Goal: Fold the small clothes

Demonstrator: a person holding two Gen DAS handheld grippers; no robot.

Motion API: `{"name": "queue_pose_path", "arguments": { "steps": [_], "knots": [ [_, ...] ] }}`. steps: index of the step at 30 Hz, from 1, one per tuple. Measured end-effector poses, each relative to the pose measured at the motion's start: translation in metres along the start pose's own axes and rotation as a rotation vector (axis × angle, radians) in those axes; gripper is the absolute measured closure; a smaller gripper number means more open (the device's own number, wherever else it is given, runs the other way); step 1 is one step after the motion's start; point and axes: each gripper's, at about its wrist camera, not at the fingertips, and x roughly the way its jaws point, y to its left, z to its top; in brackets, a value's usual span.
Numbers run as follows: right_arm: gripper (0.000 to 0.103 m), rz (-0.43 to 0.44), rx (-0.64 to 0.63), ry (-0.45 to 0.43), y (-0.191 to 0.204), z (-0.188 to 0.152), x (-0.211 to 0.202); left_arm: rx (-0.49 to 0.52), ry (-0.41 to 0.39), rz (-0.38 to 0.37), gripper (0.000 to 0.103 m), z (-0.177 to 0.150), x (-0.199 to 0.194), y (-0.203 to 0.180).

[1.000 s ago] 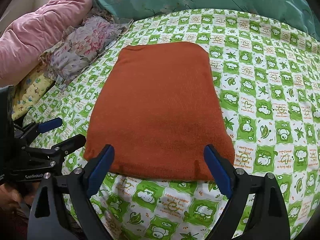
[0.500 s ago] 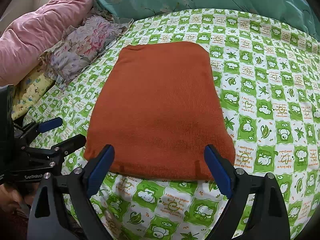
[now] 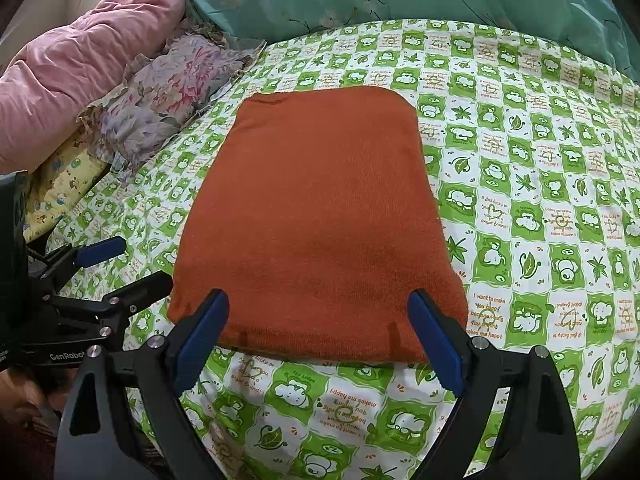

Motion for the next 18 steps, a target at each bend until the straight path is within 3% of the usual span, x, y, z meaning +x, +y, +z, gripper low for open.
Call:
{"name": "queue_pose_path", "arguments": {
  "steps": [18],
  "knots": [
    [0.012,-0.006,0.010,-0.020,-0.0059,0.0035,-0.0048,0.004,-0.008,-0.007,0.008,0.0027,0.0008,0.0007]
  ]
}}
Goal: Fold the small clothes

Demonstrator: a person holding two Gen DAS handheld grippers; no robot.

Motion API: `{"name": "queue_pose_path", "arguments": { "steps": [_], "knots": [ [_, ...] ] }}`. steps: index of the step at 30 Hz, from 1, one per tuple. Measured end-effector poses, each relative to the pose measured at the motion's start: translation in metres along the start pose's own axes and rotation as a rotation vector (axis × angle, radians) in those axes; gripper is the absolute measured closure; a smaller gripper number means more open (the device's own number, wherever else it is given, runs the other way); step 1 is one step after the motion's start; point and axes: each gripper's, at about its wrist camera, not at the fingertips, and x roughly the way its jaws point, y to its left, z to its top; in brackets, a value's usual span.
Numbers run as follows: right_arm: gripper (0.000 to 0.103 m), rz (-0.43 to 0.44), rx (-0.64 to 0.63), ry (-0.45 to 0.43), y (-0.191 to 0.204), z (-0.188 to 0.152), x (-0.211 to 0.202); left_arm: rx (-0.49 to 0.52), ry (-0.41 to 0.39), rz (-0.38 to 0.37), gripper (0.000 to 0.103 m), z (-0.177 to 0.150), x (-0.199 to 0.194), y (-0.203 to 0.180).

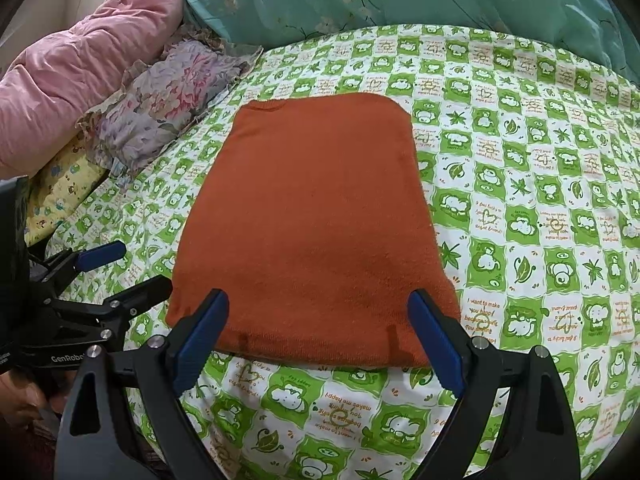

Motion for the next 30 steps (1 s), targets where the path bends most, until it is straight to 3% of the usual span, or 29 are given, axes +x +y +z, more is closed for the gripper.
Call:
{"name": "queue_pose_path", "arguments": {
  "steps": [30],
  "knots": [
    [0.012,-0.006,0.009,-0.007,0.002,0.006,0.003,0.017,-0.029,0.008,0.008,0.011,0.004,0.004]
  ]
}}
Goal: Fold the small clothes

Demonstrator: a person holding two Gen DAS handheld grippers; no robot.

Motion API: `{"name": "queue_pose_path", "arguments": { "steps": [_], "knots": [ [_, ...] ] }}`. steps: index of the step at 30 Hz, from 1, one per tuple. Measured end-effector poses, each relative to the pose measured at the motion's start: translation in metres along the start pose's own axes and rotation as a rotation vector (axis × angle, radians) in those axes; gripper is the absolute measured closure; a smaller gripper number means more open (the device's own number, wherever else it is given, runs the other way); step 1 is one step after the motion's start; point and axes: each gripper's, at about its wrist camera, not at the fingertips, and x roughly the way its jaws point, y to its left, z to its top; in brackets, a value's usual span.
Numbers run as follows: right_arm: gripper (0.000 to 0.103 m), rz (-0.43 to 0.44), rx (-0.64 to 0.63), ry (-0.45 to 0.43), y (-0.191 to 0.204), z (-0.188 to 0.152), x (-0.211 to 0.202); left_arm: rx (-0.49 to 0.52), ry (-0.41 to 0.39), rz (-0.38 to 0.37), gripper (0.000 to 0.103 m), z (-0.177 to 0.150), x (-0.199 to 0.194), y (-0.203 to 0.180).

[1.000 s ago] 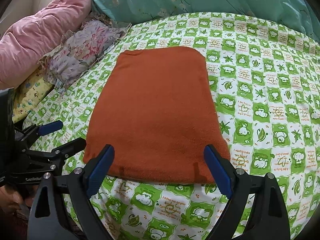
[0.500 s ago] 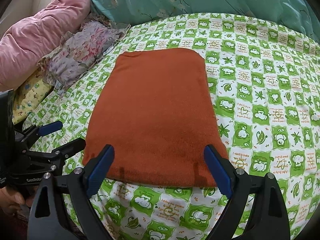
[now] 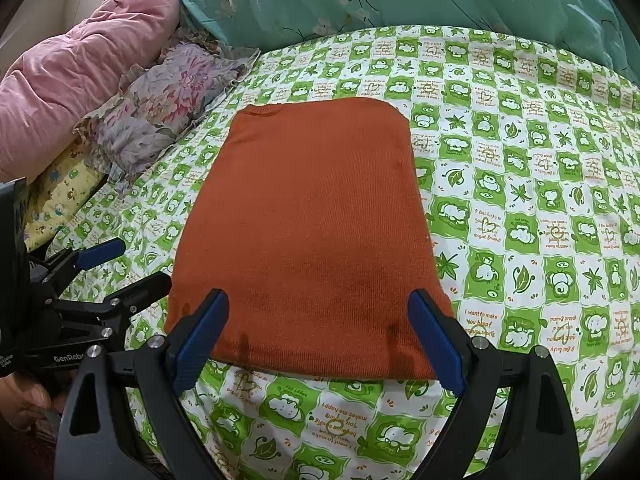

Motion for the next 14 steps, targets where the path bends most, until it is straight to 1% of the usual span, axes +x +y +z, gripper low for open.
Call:
{"name": "queue_pose_path", "arguments": {
  "steps": [8,14],
  "knots": [
    [0.012,-0.003,0.014,-0.005,-0.0015,0.0003,-0.0011,-0.022,0.001,0.003,0.008,0.0009,0.0001,0.0053],
    [0.012,0.004,0.011,0.006,-0.0029,0.0002,0.0005,-0.046,0.002,-0.021,0.008,0.0049,0.0009,0.0100]
  ]
}}
